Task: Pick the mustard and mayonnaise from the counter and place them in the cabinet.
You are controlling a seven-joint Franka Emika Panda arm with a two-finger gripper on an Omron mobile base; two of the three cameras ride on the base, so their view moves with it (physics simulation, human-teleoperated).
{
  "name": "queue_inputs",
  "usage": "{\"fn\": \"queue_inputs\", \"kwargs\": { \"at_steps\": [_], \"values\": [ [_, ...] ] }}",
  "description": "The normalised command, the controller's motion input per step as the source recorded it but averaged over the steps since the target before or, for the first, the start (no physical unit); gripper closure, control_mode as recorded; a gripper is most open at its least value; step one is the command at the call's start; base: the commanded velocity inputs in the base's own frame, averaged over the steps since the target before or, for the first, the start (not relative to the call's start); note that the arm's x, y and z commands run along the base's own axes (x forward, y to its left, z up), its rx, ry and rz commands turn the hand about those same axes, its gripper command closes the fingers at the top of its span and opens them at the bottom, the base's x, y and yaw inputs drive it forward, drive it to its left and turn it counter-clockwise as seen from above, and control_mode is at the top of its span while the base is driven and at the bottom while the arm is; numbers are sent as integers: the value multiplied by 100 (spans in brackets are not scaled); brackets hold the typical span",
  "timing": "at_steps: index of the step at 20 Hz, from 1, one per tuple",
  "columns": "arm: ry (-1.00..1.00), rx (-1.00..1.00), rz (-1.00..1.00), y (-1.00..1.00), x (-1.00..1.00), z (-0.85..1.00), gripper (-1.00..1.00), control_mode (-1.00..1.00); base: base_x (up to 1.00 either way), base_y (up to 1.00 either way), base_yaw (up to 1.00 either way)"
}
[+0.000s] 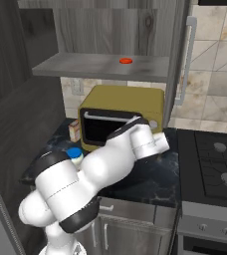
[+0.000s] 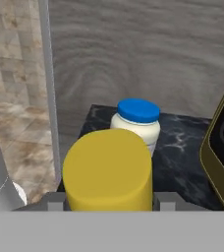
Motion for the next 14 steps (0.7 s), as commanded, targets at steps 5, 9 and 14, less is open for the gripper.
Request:
{"fn": "queue_inputs", "kwargs": {
  "at_steps": [5, 9, 14],
  "values": [
    [0, 0, -2, 45, -7, 10, 100, -100, 0, 0, 0],
    [0, -1, -4, 49, -39, 0, 100, -100, 0, 0, 0],
    [-7, -1, -17, 23, -61, 3, 100, -100, 0, 0, 0]
  ]
}}
